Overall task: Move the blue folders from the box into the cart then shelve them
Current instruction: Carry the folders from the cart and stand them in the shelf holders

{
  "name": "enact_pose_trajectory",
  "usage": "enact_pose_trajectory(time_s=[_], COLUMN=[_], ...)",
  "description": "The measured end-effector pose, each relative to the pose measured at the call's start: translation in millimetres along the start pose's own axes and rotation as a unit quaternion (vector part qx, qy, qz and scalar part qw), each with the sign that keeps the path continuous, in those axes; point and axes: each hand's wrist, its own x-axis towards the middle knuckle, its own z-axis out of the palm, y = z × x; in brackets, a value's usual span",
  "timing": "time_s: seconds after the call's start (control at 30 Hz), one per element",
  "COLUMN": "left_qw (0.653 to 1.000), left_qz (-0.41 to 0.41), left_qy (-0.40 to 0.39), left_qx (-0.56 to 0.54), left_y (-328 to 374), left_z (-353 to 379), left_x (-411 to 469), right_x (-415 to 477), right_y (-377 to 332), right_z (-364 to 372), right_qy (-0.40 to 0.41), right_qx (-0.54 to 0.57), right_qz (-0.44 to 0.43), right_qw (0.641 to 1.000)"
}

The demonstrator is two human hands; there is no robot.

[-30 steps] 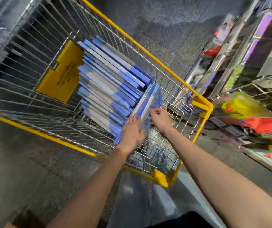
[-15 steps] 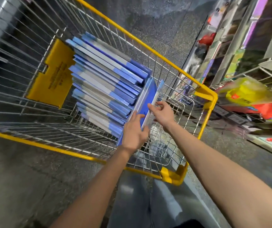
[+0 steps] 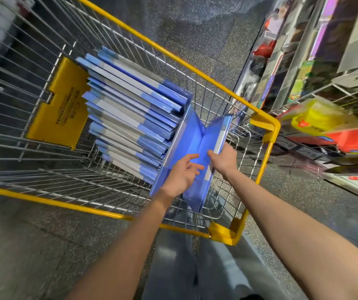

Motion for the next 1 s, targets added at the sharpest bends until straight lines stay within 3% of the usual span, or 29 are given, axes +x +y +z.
enact_pose_trajectory(time_s=[0.3, 0.7, 1.0], left_qw=[0.999, 0.990, 0.986], left_qz=[0.014, 0.110, 0.071], left_qy=[0.045, 0.039, 0.146], left_qx=[0.026, 0.074, 0.044], left_y=[21, 70, 83], left_z=[-21, -12, -60], left_x=[2, -11, -18], right_x=[-25, -72, -91], right_y=[-5, -23, -90], right_z=[-50, -81, -102], right_qy=[-0.062, -0.064, -0.044], right_qx=[-0.037, -0.013, -0.125], right_qz=[-0.106, -0.148, -0.228], right_qw=[0.992, 0.987, 0.965])
